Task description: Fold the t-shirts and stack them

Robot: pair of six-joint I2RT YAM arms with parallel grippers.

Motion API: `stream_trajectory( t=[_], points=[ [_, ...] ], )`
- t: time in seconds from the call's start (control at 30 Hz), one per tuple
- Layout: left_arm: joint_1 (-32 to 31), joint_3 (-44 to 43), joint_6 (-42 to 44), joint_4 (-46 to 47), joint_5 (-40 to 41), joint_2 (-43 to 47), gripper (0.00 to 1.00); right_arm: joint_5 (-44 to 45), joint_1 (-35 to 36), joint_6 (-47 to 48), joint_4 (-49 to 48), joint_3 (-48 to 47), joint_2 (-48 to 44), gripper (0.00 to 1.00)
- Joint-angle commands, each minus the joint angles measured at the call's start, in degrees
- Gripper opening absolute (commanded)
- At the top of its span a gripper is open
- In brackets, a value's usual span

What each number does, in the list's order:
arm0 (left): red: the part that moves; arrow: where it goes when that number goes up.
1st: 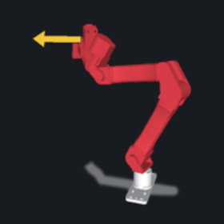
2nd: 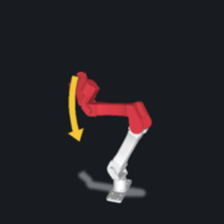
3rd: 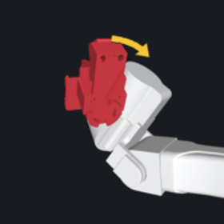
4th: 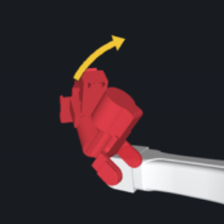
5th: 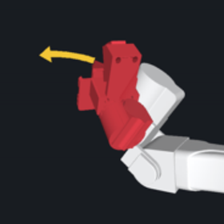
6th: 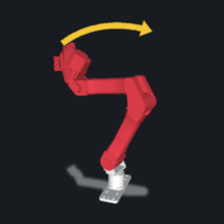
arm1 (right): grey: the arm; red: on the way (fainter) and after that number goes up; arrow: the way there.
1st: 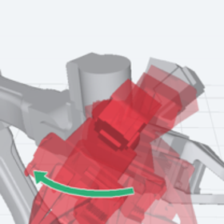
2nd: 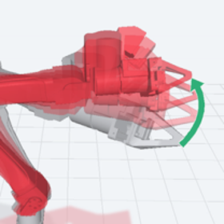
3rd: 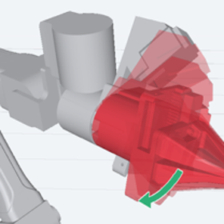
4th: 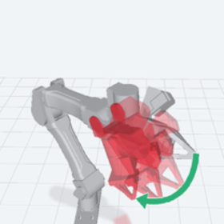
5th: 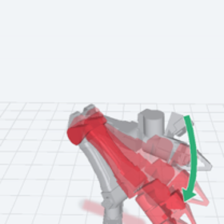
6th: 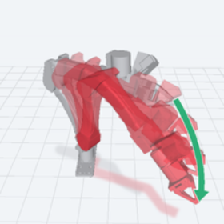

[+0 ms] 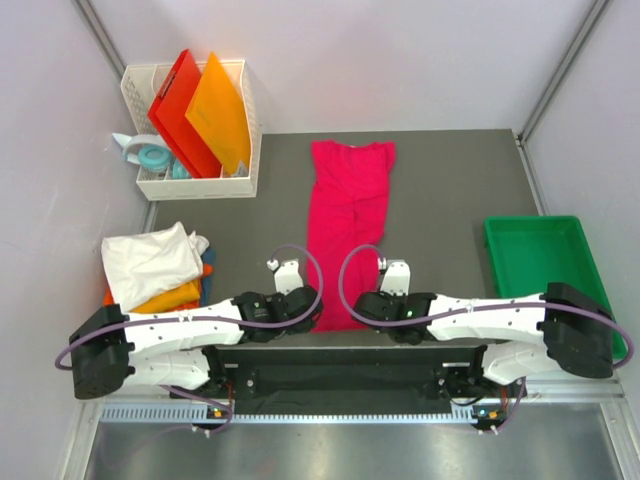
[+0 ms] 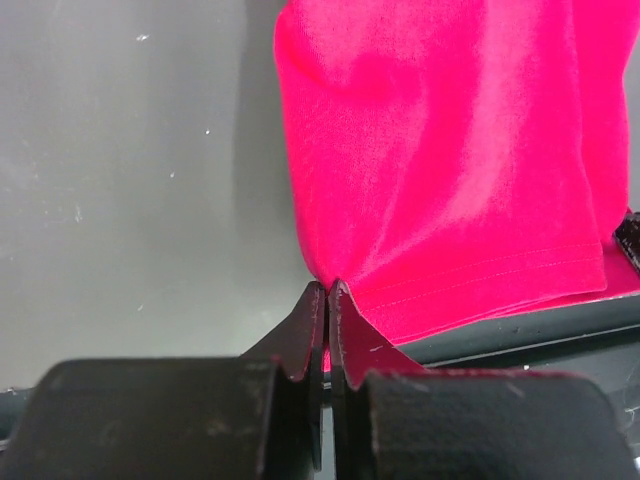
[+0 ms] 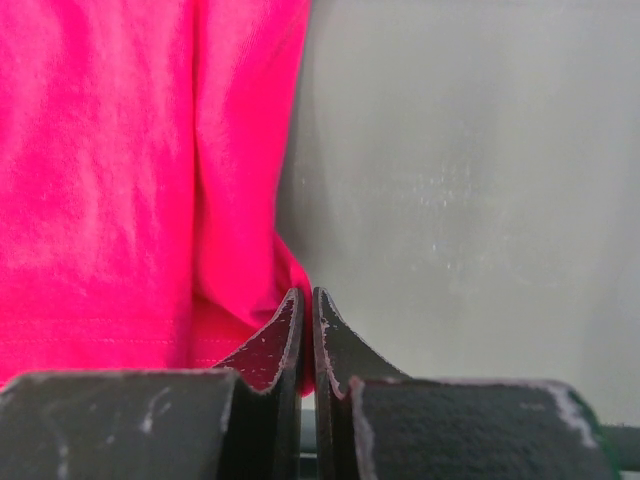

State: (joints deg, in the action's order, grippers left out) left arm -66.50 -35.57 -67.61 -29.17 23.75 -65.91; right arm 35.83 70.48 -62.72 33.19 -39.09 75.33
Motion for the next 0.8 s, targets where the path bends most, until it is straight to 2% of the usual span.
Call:
stream_trajectory(
  t=[0.0,0.2,0.5,0.77],
  points=[
    [-0.3,-0.28,-1.03,-4.14,0.86,1.83,0.0,2.31,2.03,-2.67,4.16,-0.37,-1.15,0.0],
    [-0.3,-5.64,1.34,-7.65,4.71,3.42,0.0,5.55,2.38,-1.71,7.24,-4.06,-3.26,0.0],
    [-0.21,-16.71,9.16,-8.54,13.95,-1.23,0.0,8.64,0.19,3.56,9.09,-12.94,-1.33,0.0],
    [4.79,-21.38,15.05,-6.35,15.81,-5.02,0.0,7.06,-8.59,11.12,5.14,-15.75,-0.89,0.0]
  ],
)
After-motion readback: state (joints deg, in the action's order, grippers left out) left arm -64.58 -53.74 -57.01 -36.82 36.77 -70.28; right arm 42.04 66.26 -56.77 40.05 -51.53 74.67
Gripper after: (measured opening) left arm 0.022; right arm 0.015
